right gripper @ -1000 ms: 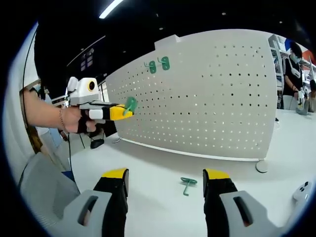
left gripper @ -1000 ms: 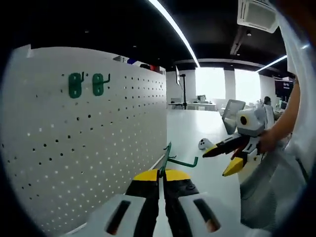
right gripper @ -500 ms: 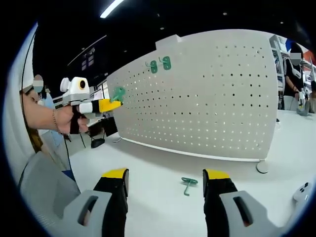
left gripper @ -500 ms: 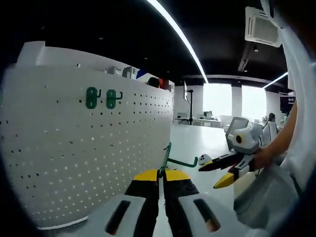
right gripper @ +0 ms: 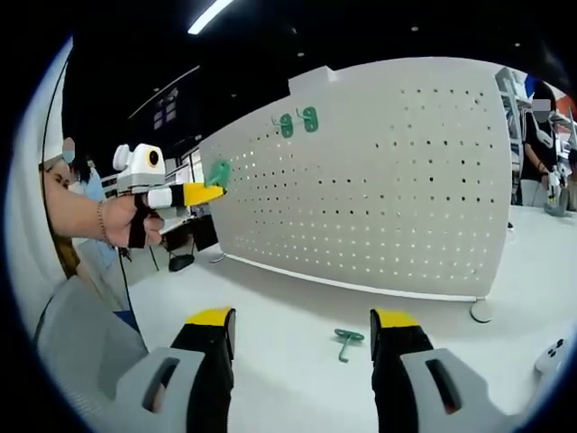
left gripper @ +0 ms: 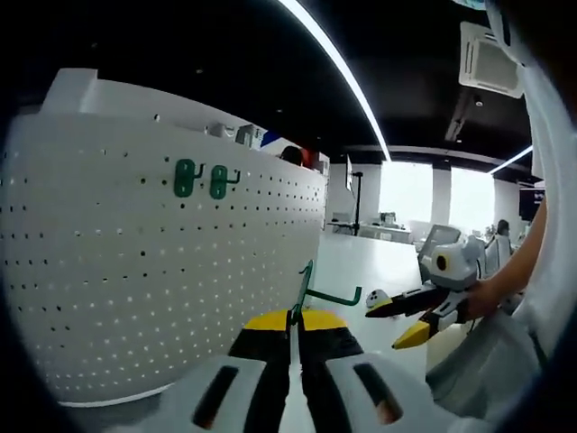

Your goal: Insert the hook assembly into the mounting plate slot until the hook locks in place.

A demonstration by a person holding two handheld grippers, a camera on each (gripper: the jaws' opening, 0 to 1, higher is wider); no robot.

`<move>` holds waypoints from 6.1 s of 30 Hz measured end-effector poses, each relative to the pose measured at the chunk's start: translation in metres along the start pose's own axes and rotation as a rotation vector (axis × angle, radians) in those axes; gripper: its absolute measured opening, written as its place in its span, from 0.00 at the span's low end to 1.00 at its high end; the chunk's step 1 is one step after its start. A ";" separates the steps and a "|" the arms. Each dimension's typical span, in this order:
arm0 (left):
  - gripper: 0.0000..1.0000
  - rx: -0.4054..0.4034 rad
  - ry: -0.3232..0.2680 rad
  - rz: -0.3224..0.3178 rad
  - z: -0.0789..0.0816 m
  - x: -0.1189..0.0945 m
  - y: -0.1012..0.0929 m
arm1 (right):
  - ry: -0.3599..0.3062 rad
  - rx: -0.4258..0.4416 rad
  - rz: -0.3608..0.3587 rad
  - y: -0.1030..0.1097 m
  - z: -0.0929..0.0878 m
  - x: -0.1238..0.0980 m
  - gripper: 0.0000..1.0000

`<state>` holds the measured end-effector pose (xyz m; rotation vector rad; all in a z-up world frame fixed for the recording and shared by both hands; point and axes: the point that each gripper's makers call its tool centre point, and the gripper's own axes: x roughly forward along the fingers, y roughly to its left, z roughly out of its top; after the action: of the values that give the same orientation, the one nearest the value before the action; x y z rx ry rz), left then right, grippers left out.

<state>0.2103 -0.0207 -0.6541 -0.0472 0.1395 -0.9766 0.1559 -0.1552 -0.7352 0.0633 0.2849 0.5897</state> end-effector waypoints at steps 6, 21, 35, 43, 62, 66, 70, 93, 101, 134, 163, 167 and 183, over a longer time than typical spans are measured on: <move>0.01 -0.007 -0.003 0.005 0.001 0.001 0.000 | -0.137 -0.018 0.031 0.009 0.030 -0.003 0.60; 0.01 -0.014 -0.014 0.009 0.002 0.000 0.001 | -0.328 0.014 0.149 0.038 0.089 -0.004 0.63; 0.01 -0.025 -0.019 0.014 0.001 -0.001 -0.001 | -0.326 0.092 0.226 0.061 0.097 0.018 0.57; 0.01 -0.026 -0.020 0.018 0.001 -0.002 -0.001 | -0.328 0.100 0.251 0.069 0.100 0.025 0.51; 0.01 -0.032 -0.042 0.032 0.008 -0.004 0.001 | -0.341 0.132 0.293 0.083 0.112 0.046 0.41; 0.01 -0.038 -0.047 0.031 0.009 -0.003 0.001 | -0.338 0.117 0.300 0.088 0.114 0.050 0.39; 0.01 -0.041 -0.051 0.032 0.010 -0.003 0.001 | -0.343 0.124 0.307 0.092 0.116 0.054 0.36; 0.01 -0.049 -0.060 0.029 0.014 -0.005 -0.003 | -0.346 0.126 0.317 0.104 0.126 0.073 0.15; 0.01 -0.050 -0.062 0.027 0.015 -0.005 -0.005 | -0.338 0.125 0.319 0.107 0.126 0.077 0.09; 0.01 -0.093 -0.084 0.090 0.013 -0.008 0.004 | -0.316 0.252 0.242 0.103 0.128 0.089 0.00; 0.93 -0.039 0.030 0.145 -0.015 -0.004 0.011 | -0.284 0.292 0.274 0.105 0.128 0.089 0.00; 1.00 -0.003 0.033 0.144 -0.016 -0.002 0.009 | -0.279 0.291 0.275 0.106 0.127 0.088 0.00; 0.98 -0.011 0.044 0.154 -0.019 -0.009 0.013 | -0.200 0.128 0.141 0.071 0.134 0.093 0.00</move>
<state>0.2135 -0.0060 -0.6732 -0.0242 0.1860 -0.8230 0.2291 -0.0416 -0.6197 0.2658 0.1239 0.6989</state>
